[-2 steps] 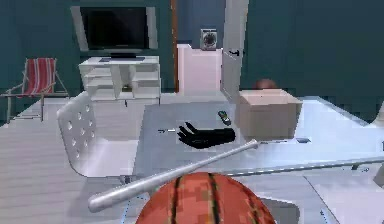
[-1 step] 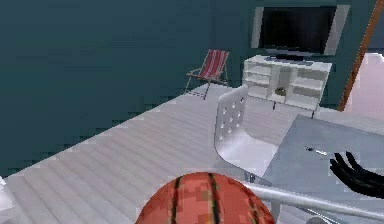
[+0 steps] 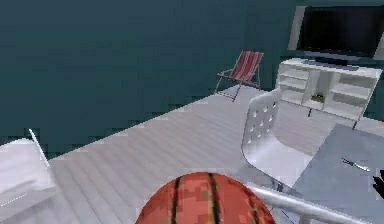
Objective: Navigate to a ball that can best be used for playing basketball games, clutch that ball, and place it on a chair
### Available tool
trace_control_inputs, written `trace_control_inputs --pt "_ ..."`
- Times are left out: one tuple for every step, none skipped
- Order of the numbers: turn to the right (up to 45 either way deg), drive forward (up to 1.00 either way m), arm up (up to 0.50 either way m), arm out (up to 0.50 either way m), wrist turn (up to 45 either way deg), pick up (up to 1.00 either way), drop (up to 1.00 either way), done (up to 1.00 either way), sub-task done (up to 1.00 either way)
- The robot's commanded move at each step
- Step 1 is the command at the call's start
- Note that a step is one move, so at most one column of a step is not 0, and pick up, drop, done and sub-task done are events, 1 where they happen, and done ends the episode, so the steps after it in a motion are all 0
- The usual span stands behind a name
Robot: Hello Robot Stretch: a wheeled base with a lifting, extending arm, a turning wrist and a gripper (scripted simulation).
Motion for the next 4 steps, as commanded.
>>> trace_control_inputs --pt "0.0 0.55 0.0 0.0 0.0 0.0 0.0 0.0 0.0" --pt "0.0 0.3 0.0 0.0 0.0 0.0 0.0 0.0 0.0" --pt "45.0 0.0 0.0 0.0 0.0 0.0 0.0 0.0 0.0" --pt "3.0 0.0 0.0 0.0 0.0 0.0 0.0 0.0 0.0"
